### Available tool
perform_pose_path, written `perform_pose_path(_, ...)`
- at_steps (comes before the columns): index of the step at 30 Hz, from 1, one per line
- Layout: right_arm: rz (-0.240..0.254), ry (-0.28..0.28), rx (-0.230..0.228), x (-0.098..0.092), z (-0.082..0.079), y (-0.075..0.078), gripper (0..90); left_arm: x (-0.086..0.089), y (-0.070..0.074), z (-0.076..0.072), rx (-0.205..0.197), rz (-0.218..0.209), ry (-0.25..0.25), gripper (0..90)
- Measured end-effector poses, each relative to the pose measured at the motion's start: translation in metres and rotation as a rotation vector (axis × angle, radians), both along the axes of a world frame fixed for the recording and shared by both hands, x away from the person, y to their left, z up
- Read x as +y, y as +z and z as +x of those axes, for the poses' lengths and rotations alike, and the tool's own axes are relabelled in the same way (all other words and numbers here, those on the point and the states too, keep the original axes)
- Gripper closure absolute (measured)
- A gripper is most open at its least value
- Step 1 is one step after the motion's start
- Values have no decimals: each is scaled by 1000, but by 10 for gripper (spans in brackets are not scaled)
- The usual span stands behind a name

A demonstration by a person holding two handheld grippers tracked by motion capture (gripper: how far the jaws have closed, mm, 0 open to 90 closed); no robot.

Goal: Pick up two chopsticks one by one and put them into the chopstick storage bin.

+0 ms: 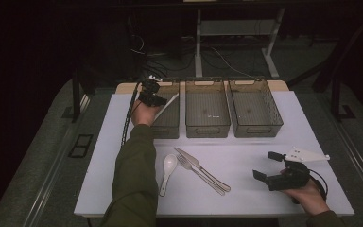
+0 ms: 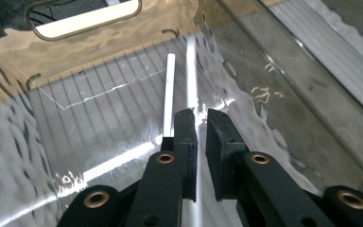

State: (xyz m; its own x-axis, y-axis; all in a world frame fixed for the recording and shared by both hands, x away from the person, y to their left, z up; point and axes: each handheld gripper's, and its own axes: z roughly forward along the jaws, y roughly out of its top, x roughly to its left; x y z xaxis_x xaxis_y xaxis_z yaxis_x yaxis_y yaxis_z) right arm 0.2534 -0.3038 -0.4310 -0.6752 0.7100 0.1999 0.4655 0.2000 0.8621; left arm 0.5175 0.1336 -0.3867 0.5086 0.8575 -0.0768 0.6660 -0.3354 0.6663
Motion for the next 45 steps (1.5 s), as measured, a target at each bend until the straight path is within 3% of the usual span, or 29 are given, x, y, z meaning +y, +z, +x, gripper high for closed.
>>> perform_pose_path(9,0,-1,1,0,0,0,8,-1,16,-11,-45,-33,-46,684)
perform_pose_path(14,-7,2,0,1,0,0,8,-2,30,-25,-62,-65,-78,560)
perform_pose_path(16,-8,3,1,1,0,0,8,-2,35,-31,-52,-84,-90,511)
perform_pose_path(22,-7,1,0,1,0,0,8,2,43,-53,-85,-111,-143,435)
perform_pose_path(25,-10,2,2,1,0,0,8,3,45,-64,-83,-128,-196,390)
perform_pose_path(34,-17,2,7,2,1,-1,8,0,41,-103,-109,-160,-234,291)
perform_pose_path(45,-16,-3,5,2,0,-2,8,0,31,-144,-145,-147,-258,218)
